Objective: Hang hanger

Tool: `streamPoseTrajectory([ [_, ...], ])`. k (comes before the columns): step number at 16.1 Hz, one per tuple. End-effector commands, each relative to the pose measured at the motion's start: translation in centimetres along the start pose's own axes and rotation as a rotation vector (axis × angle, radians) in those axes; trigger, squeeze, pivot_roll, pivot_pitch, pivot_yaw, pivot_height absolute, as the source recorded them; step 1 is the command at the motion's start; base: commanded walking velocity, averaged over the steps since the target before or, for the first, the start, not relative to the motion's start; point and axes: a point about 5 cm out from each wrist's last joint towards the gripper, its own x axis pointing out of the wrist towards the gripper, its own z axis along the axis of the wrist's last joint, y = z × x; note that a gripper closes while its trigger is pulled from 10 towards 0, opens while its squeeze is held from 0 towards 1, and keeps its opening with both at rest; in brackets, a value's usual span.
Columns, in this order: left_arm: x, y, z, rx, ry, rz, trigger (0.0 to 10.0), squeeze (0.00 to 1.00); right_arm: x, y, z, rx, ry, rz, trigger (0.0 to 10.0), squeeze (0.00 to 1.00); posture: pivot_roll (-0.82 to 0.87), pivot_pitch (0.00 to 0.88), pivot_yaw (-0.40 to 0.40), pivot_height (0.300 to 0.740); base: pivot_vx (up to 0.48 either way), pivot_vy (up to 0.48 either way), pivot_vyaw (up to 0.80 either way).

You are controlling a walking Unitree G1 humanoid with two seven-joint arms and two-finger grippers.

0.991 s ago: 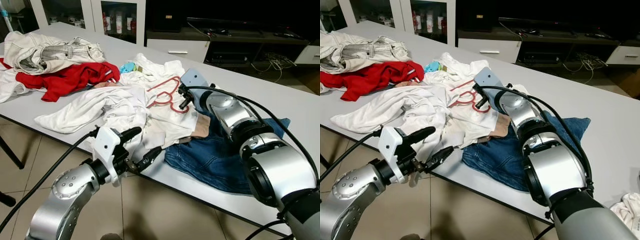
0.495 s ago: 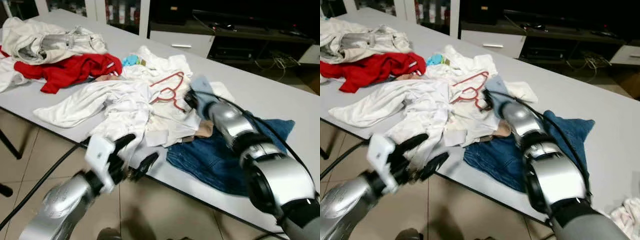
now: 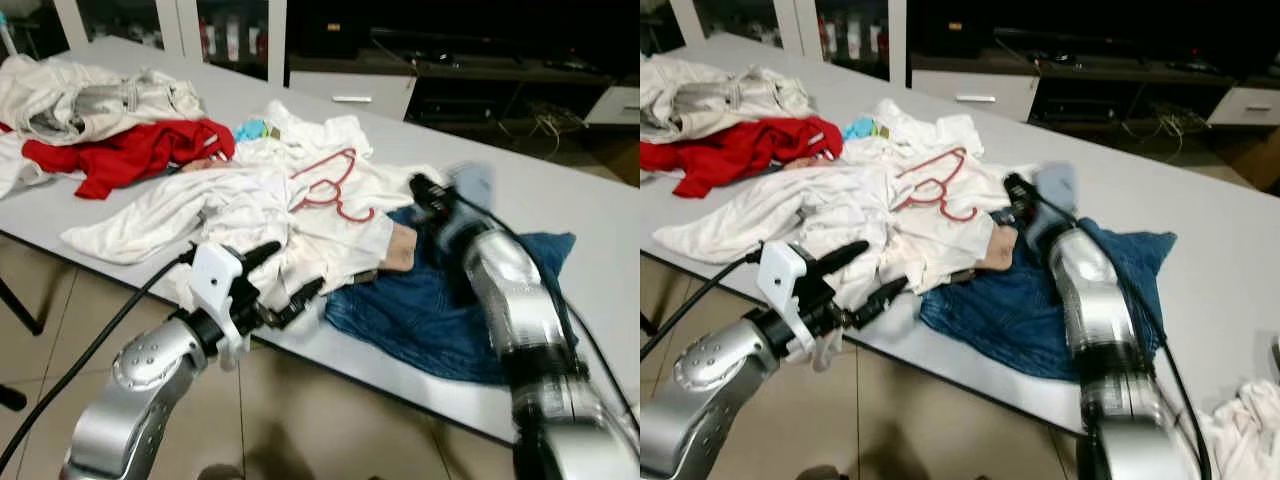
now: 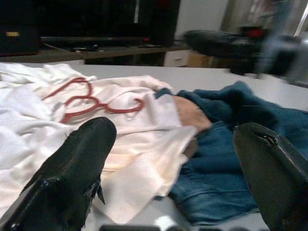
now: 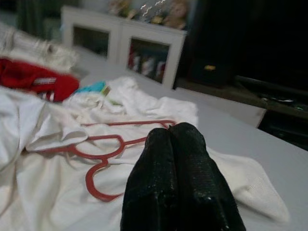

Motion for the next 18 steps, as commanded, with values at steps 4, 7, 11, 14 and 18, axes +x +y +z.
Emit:
streamPoseTrajectory([
  [4,0.4,2.0,-0.7,-0.045,-0.039,0.176,10.0,0.00,-4.6,0.8,1.1,0.005,-0.114,-0.069,10.0,0.00,0.04,0.000,-0.064,0.740,0.000,0.000,0.00],
  [7,0.1,2.7,-1.6,-0.139,-0.060,0.281,10.0,0.00,-7.9,3.0,0.2,0.036,-0.080,-0.072,10.0,0.00,0.02,0.000,-0.057,0.740,0.000,0.000,0.00],
  [11,-0.5,2.4,-2.8,-0.123,-0.027,0.304,10.0,0.00,-9.2,4.0,0.2,0.029,-0.056,-0.047,10.0,0.00,0.02,0.000,-0.060,0.740,0.000,0.000,0.00],
  [14,-0.9,2.0,-2.9,-0.092,-0.022,0.285,10.0,0.00,-9.5,3.9,0.2,-0.008,-0.031,-0.024,10.0,0.00,0.03,0.000,-0.066,0.740,0.000,0.000,0.00],
  [18,-1.1,1.1,-2.7,-0.078,-0.029,0.269,10.0,0.00,-9.2,4.1,0.1,-0.011,-0.023,-0.009,10.0,0.00,0.05,0.000,-0.068,0.740,0.000,0.000,0.00],
])
